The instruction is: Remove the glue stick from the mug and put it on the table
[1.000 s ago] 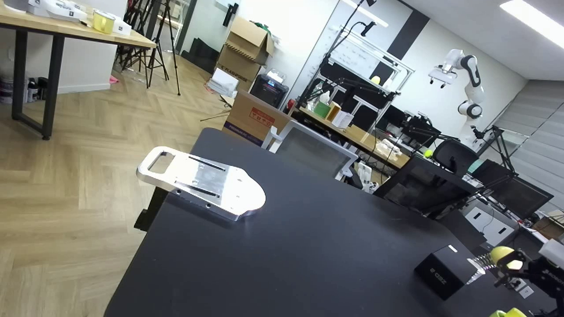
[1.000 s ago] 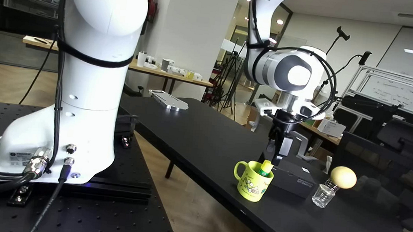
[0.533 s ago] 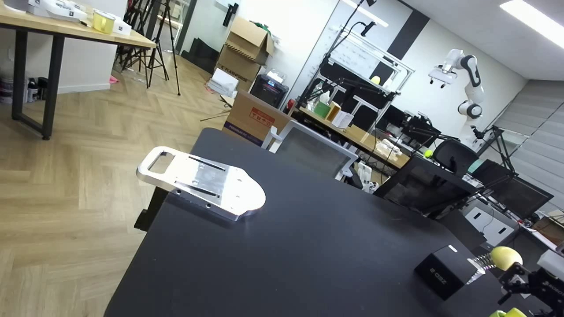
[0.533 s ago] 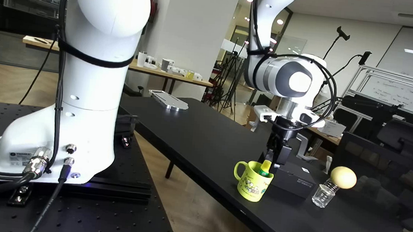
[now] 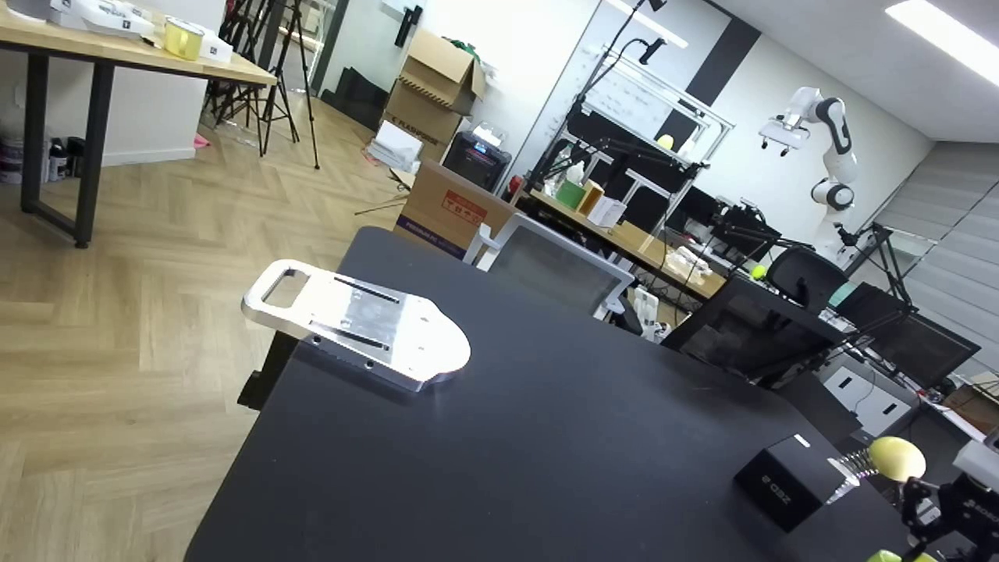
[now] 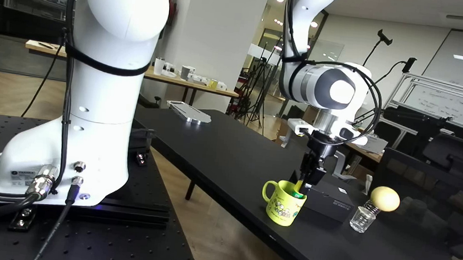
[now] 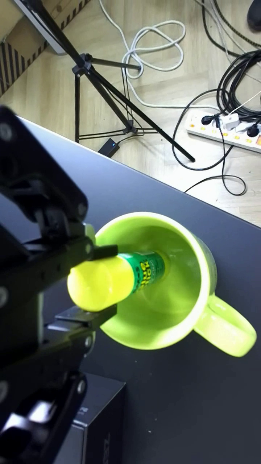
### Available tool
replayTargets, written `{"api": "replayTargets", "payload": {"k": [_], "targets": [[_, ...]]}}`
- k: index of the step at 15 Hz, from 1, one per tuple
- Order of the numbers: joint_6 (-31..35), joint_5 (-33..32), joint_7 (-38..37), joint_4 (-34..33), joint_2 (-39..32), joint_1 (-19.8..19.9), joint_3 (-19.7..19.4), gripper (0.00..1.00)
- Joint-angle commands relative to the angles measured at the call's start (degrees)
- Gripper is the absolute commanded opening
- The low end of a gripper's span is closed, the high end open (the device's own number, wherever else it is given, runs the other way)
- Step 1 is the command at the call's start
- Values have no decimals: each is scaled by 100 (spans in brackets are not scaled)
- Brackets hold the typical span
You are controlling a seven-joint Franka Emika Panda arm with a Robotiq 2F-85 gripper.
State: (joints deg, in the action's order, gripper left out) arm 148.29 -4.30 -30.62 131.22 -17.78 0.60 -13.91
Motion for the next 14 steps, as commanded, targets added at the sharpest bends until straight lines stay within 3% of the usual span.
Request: {"api": "replayTargets", "payload": {"k": [1,5,9,14], "targets": [[-665,215,100,-212,255,80,61,9],[-1385,238,218,-333,686,135,100,9],[-1490,169,150,-470,868,253,97,9],[-1777,586,397,-825,880,588,93,9]]}}
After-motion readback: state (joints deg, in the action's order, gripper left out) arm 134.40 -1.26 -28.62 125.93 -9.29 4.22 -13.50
